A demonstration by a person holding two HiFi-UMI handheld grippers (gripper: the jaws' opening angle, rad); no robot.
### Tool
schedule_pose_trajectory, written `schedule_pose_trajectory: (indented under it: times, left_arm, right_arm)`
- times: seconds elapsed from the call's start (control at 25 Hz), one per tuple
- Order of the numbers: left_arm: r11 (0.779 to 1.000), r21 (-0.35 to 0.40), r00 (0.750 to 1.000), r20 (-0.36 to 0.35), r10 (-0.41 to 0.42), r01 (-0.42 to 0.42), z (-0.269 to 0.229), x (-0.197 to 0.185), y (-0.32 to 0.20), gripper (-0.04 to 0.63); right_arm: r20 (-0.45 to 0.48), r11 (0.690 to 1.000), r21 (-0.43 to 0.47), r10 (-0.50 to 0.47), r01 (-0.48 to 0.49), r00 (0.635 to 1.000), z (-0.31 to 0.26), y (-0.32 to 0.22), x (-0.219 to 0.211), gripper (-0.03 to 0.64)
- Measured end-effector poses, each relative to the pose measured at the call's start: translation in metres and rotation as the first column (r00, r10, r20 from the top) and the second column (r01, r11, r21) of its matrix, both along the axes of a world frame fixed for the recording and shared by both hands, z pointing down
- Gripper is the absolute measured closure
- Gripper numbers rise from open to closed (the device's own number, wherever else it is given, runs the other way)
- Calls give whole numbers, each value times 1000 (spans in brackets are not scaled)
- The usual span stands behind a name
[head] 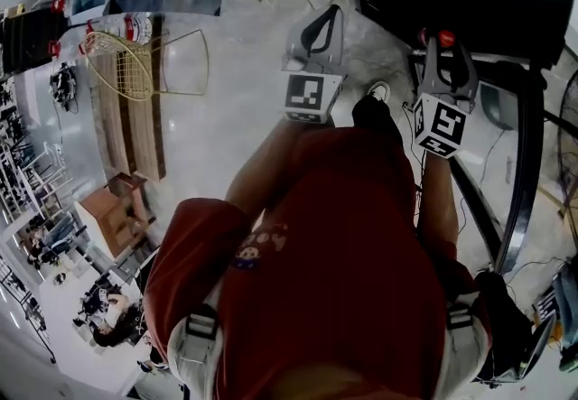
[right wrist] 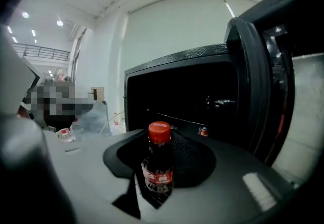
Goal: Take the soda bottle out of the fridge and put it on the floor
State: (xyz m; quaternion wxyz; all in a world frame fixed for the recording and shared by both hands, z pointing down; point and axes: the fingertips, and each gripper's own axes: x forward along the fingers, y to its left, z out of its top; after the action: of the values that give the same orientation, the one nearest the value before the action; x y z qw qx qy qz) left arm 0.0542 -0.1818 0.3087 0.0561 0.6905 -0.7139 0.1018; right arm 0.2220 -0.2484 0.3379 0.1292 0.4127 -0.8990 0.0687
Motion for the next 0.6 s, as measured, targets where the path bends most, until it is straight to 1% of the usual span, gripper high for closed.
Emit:
schedule_pose_trajectory:
  times: [0.12, 0.28, 0.48, 0.6]
  left_arm:
    - [999, -6, 999, -5, -42, 42, -3, -4, 14, 595]
    - [997, 3, 997, -3, -80, 80, -5, -20, 34, 595]
    - [992, 26, 991, -48, -122, 124, 0, -53, 66, 595]
    - [989, 23, 988, -42, -148, 149, 2, -79, 95, 595]
  right_arm:
    - [10, 999, -18, -37, 37, 999, 0, 12, -5, 485]
    - [14, 995, -17, -96, 96, 995, 0, 32, -28, 485]
    - [-12, 990, -15, -143, 143, 990, 2, 64, -64, 485]
    - [-25, 986, -13, -165, 165, 986, 0, 87, -91, 485]
